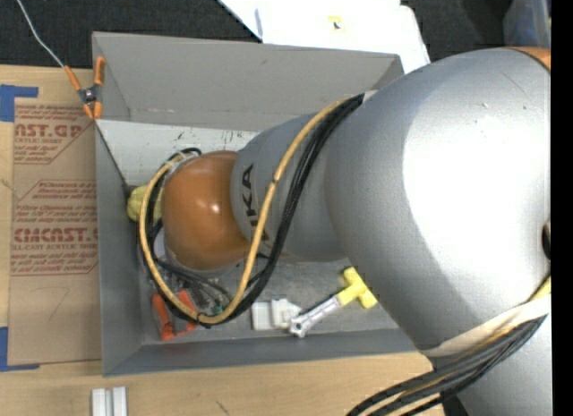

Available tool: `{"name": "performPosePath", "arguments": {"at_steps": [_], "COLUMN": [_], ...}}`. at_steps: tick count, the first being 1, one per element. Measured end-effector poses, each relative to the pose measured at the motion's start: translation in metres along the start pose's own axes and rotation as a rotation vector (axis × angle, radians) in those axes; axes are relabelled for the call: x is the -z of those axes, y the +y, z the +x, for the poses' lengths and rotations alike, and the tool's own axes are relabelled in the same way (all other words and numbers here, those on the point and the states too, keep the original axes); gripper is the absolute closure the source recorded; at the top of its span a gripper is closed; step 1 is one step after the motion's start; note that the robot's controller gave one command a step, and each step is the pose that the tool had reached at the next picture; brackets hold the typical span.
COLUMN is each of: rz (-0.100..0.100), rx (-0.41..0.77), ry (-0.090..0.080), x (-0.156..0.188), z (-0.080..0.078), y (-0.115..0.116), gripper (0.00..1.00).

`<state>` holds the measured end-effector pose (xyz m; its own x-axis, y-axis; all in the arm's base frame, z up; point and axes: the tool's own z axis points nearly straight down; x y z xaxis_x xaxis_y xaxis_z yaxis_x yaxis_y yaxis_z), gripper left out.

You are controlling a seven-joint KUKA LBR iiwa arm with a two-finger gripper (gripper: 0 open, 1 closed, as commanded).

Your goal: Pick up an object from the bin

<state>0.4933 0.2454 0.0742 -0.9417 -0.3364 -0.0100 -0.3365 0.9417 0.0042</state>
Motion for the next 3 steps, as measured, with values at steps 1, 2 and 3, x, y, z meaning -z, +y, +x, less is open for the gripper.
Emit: {"name": "performPosePath", "arguments": {"at_steps": [1, 2, 3], "rz": [0.0, 0.0, -0.004], "rx": [0.0, 0.04, 0.036], "ry": [0.0, -0.001, -0.014], "x": [0.0, 0.028, 0.002], "z": [0.0, 0.017, 0.006], "y": [0.0, -0.007, 0.004], "gripper": [1.0, 1.0, 1.0]}}
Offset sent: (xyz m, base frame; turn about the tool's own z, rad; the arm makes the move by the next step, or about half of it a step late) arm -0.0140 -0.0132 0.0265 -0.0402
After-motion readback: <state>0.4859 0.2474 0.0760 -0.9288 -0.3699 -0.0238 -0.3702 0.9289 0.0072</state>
